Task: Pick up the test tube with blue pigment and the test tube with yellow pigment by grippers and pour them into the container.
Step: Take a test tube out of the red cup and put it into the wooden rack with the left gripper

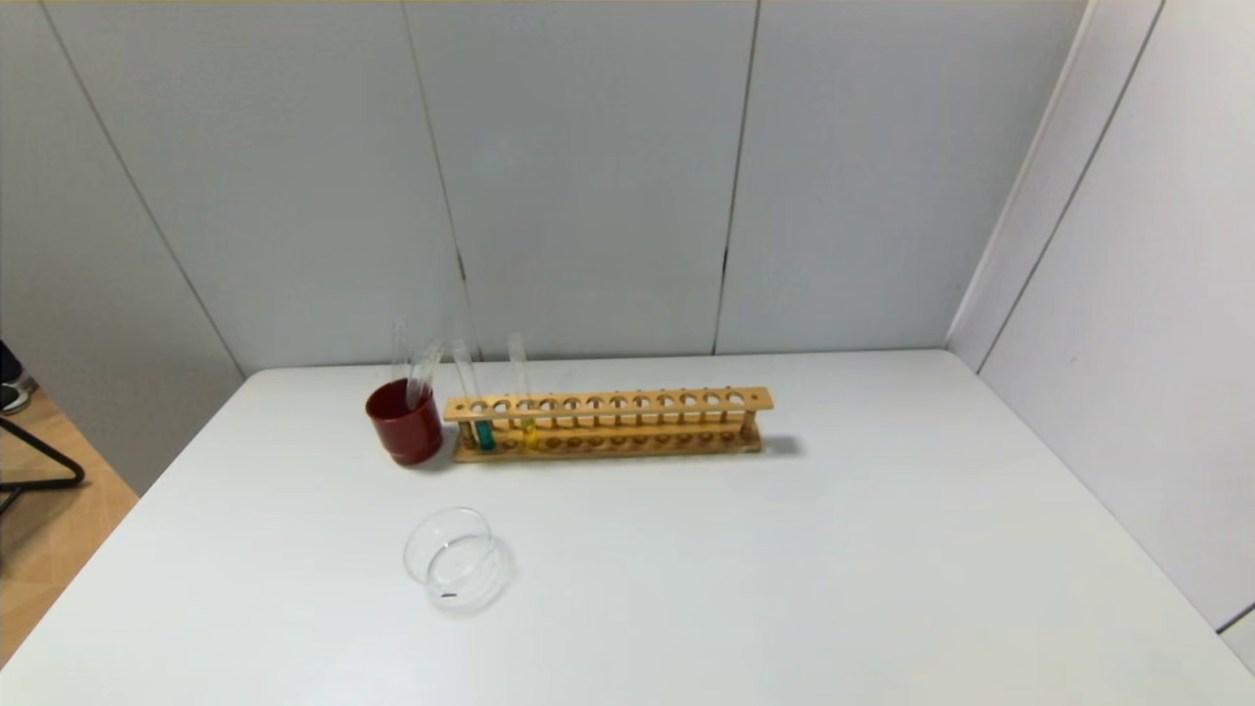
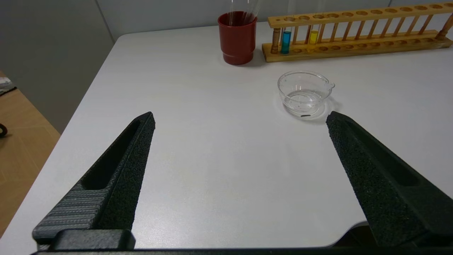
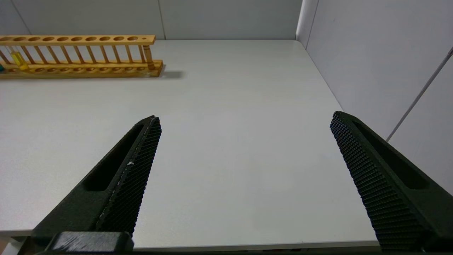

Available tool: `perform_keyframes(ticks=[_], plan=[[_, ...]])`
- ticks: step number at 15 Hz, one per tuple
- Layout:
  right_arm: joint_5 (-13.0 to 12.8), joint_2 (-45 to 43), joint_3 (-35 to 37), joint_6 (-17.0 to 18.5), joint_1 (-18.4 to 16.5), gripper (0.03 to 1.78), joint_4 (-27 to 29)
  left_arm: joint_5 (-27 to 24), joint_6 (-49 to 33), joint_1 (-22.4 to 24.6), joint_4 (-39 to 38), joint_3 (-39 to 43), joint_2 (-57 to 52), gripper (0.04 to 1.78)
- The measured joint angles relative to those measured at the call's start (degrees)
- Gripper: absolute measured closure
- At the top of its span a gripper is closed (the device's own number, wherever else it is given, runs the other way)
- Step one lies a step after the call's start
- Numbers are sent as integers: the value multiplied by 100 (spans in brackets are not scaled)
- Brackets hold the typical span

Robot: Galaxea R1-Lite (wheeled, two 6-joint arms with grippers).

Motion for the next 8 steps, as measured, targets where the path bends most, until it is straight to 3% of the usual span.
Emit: perform_keyframes(ticks=[8], plan=[[0,0,0,5,0,6,0,0,-10,-2,-6,0,0,11]])
